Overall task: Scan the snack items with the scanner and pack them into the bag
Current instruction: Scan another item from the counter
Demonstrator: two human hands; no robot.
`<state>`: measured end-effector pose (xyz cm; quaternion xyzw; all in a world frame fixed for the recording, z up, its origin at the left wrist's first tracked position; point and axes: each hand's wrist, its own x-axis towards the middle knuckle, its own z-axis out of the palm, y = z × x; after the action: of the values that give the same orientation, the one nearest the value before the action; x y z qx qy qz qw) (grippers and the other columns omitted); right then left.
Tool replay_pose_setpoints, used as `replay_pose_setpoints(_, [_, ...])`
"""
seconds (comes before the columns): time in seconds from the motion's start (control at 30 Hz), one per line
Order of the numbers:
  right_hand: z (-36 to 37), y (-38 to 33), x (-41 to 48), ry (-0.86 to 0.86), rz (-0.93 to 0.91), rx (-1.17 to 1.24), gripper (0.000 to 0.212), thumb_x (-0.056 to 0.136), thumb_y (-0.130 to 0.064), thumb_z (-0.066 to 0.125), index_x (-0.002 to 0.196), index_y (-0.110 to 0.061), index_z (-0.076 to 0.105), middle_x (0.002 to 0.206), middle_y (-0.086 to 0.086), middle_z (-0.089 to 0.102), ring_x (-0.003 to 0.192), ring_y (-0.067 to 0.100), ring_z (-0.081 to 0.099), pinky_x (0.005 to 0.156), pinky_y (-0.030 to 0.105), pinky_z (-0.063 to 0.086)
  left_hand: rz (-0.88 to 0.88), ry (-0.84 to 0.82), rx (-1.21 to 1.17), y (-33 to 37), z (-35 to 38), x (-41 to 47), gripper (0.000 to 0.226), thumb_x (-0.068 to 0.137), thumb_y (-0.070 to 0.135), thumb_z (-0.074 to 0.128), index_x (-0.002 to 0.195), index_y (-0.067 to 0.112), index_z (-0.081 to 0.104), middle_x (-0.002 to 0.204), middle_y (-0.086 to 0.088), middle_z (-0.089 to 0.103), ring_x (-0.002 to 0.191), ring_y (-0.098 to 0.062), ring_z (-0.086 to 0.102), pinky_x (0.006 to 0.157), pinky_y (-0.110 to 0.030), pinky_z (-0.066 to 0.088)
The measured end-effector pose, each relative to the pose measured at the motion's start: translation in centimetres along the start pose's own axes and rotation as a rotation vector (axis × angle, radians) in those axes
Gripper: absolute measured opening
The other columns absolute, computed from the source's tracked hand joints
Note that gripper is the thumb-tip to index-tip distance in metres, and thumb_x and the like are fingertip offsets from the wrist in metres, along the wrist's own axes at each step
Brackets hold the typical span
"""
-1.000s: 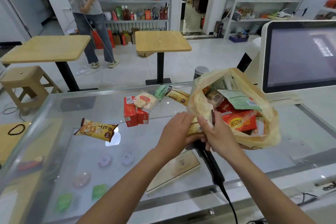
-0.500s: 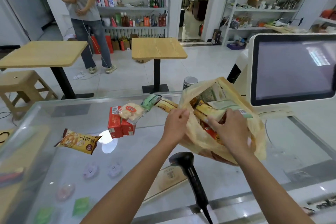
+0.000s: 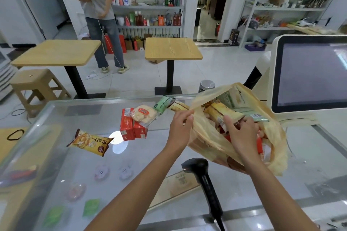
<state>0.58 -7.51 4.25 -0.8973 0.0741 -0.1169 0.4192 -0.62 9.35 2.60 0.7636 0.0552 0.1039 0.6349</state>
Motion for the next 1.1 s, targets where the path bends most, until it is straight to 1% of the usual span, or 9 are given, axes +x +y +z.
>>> replay_pose_setpoints(0.1, [0.6, 0.3, -0.2, 0.036, -0.031, -0.248, 0.057, 0.083, -0.053, 0.062, 0.101, 0.001, 0.056, 0.114, 0.013, 0.048, 0.111, 0.03, 0.041, 0.082, 0.036, 0.034, -0.01, -0.069, 0.052, -0.4, -0.4, -0.6, 0.034, 0.1, 0.017, 0.042, 0.131, 0.017, 0.055, 0.126, 0.0, 0.049, 0.114, -0.013, 0.049, 0.092, -0.017, 0.043])
replay_pose_setpoints(0.23, [0.8, 1.1, -1.1, 0.227, -0.113, -0.285, 0.078, 0.073, -0.049, 0.075, 0.123, 0.002, 0.043, 0.124, 0.023, 0.039, 0.116, 0.037, 0.039, 0.091, 0.045, 0.041, 0.012, -0.124, 0.098, -1.7, -1.5, -2.0, 0.037, 0.099, 0.018, 0.045, 0.135, 0.023, 0.049, 0.122, 0.006, 0.046, 0.096, 0.002, 0.052, 0.073, 0.001, 0.04])
replay_pose_setpoints(0.37, [1.2, 1.3, -4.1, 0.468, -0.344, -0.069, 0.045, 0.085, -0.027, 0.065, 0.118, -0.005, 0.044, 0.118, 0.016, 0.04, 0.109, 0.026, 0.037, 0.094, 0.038, 0.043, -0.001, -0.091, 0.162, -4.4, -3.2, -3.7, 0.035, 0.097, 0.017, 0.048, 0.132, 0.023, 0.051, 0.129, 0.001, 0.046, 0.093, 0.003, 0.052, 0.074, -0.001, 0.038])
replay_pose_setpoints(0.43, [2.0, 1.1, -6.8, 0.37, -0.542, 0.062, 0.021, 0.088, -0.018, 0.054, 0.1, -0.001, 0.052, 0.098, 0.011, 0.048, 0.092, 0.014, 0.042, 0.084, 0.021, 0.04, -0.04, -0.06, 0.212, -5.9, -4.1, -4.6, 0.033, 0.097, 0.016, 0.049, 0.129, 0.021, 0.053, 0.129, 0.0, 0.047, 0.094, -0.003, 0.053, 0.074, -0.003, 0.039])
replay_pose_setpoints(0.57, [5.7, 1.5, -12.0, -0.059, -0.718, 0.03, 0.013, 0.088, -0.019, 0.048, 0.092, -0.011, 0.057, 0.083, 0.001, 0.057, 0.075, 0.009, 0.049, 0.066, 0.021, 0.044, -0.143, 0.026, 0.287, -8.7, -6.0, -6.5, 0.027, 0.096, 0.013, 0.05, 0.122, 0.017, 0.057, 0.125, -0.002, 0.051, 0.093, -0.008, 0.054, 0.073, -0.006, 0.039])
replay_pose_setpoints(0.7, [10.8, 0.4, -14.3, -0.371, -0.513, 0.015, 0.023, 0.091, -0.016, 0.054, 0.114, -0.017, 0.057, 0.108, -0.006, 0.053, 0.091, 0.003, 0.05, 0.077, 0.011, 0.041, -0.189, 0.107, 0.286, -9.8, -7.7, -7.9, 0.026, 0.096, 0.009, 0.048, 0.12, 0.016, 0.056, 0.128, -0.004, 0.042, 0.098, -0.01, 0.052, 0.082, -0.012, 0.04])
replay_pose_setpoints(0.8, [14.4, -1.0, -14.2, -0.572, -0.121, 0.152, 0.034, 0.094, -0.012, 0.054, 0.127, -0.013, 0.049, 0.126, 0.001, 0.05, 0.1, 0.008, 0.05, 0.079, 0.013, 0.039, -0.216, 0.208, 0.288, -10.1, -8.8, -8.3, 0.029, 0.095, 0.006, 0.049, 0.122, 0.015, 0.051, 0.13, -0.005, 0.034, 0.094, -0.009, 0.05, 0.08, -0.013, 0.041])
replay_pose_setpoints(0.93, [17.0, -2.4, -13.8, -0.528, 0.129, 0.376, 0.047, 0.091, -0.01, 0.059, 0.134, -0.013, 0.04, 0.131, 0.006, 0.047, 0.1, 0.011, 0.05, 0.077, 0.013, 0.039, -0.258, 0.363, 0.28, -10.3, -10.6, -8.1, 0.041, 0.09, 0.009, 0.059, 0.126, 0.014, 0.039, 0.131, -0.007, 0.027, 0.092, -0.015, 0.053, 0.074, -0.019, 0.043])
replay_pose_setpoints(1.1, [18.4, -4.1, -12.4, -0.461, 0.267, 0.611, 0.067, 0.092, -0.019, 0.061, 0.147, -0.021, 0.023, 0.144, -0.001, 0.031, 0.115, 0.01, 0.042, 0.09, 0.024, 0.036, -0.229, 0.43, 0.258, -10.9, -12.3, -6.7, 0.075, 0.084, 0.013, 0.069, 0.143, 0.016, 0.023, 0.143, -0.009, 0.015, 0.129, -0.024, 0.03, 0.094, -0.025, 0.034])
